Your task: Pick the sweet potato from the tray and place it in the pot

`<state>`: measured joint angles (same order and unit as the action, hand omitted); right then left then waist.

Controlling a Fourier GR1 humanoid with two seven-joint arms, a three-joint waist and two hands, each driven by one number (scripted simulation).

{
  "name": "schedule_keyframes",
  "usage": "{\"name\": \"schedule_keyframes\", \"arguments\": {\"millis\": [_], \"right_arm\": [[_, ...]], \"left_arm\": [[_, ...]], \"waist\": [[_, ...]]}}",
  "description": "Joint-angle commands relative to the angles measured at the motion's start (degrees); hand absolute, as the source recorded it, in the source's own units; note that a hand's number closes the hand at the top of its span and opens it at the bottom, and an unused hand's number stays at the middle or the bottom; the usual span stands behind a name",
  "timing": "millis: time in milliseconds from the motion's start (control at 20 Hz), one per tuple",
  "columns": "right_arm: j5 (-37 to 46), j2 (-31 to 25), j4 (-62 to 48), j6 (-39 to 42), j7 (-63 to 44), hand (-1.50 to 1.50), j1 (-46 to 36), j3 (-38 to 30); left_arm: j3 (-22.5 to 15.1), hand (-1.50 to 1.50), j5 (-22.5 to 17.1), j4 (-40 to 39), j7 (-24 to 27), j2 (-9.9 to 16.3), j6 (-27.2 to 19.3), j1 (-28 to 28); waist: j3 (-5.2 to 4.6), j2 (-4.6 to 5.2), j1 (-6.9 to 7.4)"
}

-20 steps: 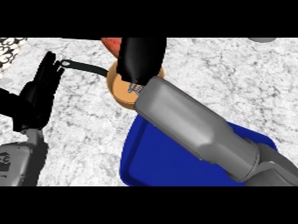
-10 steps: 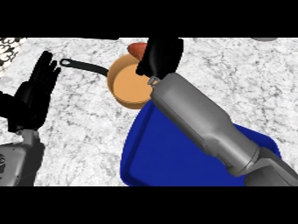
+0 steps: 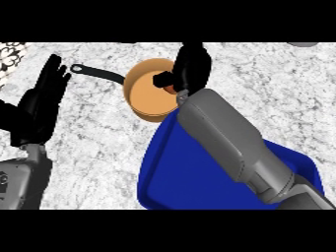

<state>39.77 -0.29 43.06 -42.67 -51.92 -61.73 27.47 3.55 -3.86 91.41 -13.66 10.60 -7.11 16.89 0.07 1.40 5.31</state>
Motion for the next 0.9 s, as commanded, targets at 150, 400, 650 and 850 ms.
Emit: {"name": "schedule_keyframes", "arguments": {"millis": [150, 400, 650, 850], "right_arm": [[-8.22, 0.28, 5.47, -16.60, 6.92, -1.50, 1.74, -2.14], [-14.81, 0.28, 7.91, -20.34, 14.02, -1.50, 5.26, -3.14], [-15.78, -0.67, 17.72, -15.22, 19.84, -1.50, 12.69, -6.48], [-14.35, -2.46, 28.07, -11.43, 18.84, -1.50, 20.13, -5.52]], "left_arm": [[2.60, 0.00, -1.45, 0.77, -0.56, 1.61, 0.49, -0.64], [2.48, 0.00, -1.02, 1.39, -1.02, 1.40, 0.23, -1.69], [3.47, 0.00, -0.63, 2.70, 1.35, 0.98, 0.11, -6.78], [3.69, 0.00, -0.30, 5.06, -1.78, 1.59, -0.15, -6.31]], "waist": [[-0.02, -0.68, -1.53], [-0.03, -1.01, -3.24], [-0.06, -1.45, -5.04], [-0.06, -1.58, -5.37]]}}
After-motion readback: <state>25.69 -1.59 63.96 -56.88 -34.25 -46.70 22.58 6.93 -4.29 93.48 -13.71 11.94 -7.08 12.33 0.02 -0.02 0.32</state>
